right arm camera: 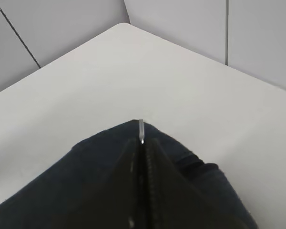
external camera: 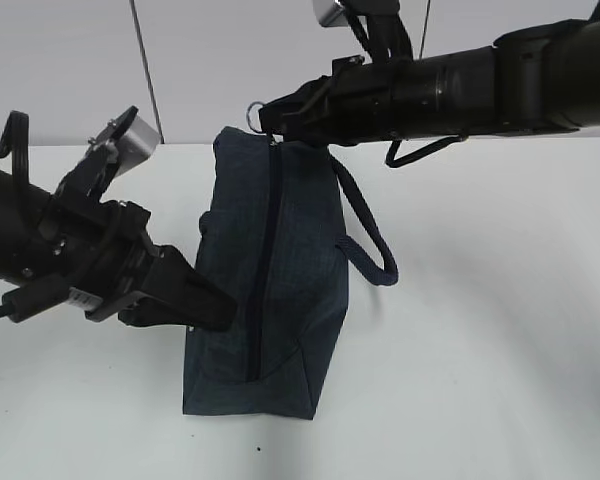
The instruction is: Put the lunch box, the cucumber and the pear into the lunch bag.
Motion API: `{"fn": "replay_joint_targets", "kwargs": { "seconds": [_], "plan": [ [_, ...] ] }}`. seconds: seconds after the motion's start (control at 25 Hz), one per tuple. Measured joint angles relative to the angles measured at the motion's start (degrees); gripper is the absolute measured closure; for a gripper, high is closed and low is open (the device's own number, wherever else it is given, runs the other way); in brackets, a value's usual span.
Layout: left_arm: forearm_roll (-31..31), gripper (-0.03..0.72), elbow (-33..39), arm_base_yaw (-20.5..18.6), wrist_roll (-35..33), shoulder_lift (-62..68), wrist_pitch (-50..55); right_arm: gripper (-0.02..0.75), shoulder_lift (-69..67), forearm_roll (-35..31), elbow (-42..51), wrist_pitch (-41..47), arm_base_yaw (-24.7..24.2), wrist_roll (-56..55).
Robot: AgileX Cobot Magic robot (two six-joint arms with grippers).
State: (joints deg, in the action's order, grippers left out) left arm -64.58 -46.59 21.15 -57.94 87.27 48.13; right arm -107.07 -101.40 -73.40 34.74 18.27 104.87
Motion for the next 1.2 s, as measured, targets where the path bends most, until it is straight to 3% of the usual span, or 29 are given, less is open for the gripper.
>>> {"fn": "replay_joint_targets", "kwargs": {
  "seconds": [0.36, 0.96, 1.04, 1.2],
  "plan": [
    [0.8, 0.699, 0.0, 0.0, 0.0, 0.0, 0.4, 0.732, -6.1, 0.0, -6.8, -1.8, -0.1, -2.4],
    [2.0, 0.687, 0.0, 0.0, 0.0, -0.1, 1.4, 0.732, -8.2, 0.1, -7.8, -2.3, -1.6, -4.5],
    [1.9, 0.649, 0.0, 0.0, 0.1, -0.7, 1.6, 0.732, -8.2, 0.1, -7.8, -2.1, -1.6, -5.0],
    [1.9, 0.48, -1.4, -0.6, 1.9, -3.2, 3.5, 0.732, -8.2, 0.1, -7.8, -0.9, -1.7, -5.4]
  ]
}}
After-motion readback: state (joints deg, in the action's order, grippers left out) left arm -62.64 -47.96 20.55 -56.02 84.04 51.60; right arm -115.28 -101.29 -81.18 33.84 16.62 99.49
